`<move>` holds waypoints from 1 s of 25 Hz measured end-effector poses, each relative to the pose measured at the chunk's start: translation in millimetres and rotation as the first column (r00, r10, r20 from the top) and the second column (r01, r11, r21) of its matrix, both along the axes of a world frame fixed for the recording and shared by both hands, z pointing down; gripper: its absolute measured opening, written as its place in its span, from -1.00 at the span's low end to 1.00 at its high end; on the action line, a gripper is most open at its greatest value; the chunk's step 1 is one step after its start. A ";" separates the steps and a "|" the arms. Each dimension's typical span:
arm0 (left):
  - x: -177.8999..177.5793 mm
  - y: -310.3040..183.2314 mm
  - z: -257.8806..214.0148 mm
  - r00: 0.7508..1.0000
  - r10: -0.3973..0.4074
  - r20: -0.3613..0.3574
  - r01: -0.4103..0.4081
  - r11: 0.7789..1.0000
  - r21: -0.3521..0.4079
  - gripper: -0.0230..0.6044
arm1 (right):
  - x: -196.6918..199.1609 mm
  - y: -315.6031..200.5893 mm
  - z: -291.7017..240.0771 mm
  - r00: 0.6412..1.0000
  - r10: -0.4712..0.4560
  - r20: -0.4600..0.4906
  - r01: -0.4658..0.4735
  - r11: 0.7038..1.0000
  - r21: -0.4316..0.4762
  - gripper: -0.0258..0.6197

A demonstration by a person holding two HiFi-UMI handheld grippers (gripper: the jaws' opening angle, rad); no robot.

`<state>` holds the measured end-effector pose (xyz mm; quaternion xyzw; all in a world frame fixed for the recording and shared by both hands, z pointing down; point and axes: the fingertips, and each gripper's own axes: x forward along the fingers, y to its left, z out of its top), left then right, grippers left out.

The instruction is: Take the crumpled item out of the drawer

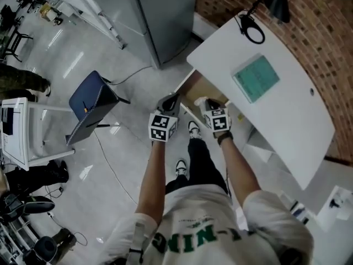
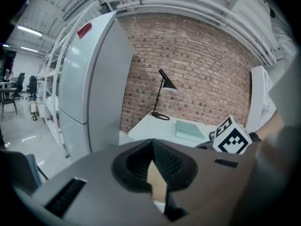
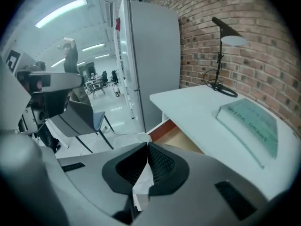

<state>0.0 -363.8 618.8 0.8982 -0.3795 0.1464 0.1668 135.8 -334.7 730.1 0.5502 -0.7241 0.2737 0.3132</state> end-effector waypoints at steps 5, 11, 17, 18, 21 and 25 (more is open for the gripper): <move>-1.1 14.3 -34.7 1.000 -0.014 0.002 0.014 0.999 0.029 -0.95 | 14.0 16.2 -49.8 0.998 0.055 0.024 -0.057 0.994 0.090 -0.89; -5.6 39.0 -72.7 0.999 -0.038 0.005 0.038 0.997 0.071 -0.95 | 37.4 42.3 -98.0 0.990 0.134 0.045 -0.141 0.967 0.214 -0.89; -10.3 50.9 -105.3 0.999 -0.050 0.015 0.048 0.993 0.112 -0.95 | 42.0 54.7 -162.9 0.985 0.161 0.059 -0.172 0.927 0.334 -0.89; -11.5 54.3 -111.5 0.998 -0.055 0.015 0.053 0.991 0.119 -0.95 | 42.5 58.0 -172.2 0.984 0.165 0.063 -0.177 0.919 0.354 -0.89; -13.4 65.6 -129.3 0.997 -0.072 0.018 0.068 0.986 0.149 -0.95 | 46.0 69.9 -192.4 0.983 0.174 0.061 -0.184 0.897 0.402 -0.90; -15.2 75.7 -157.2 0.997 -0.082 0.007 0.079 0.975 0.210 -0.95 | 39.2 84.5 -219.8 0.979 0.182 0.088 -0.202 0.867 0.456 -0.90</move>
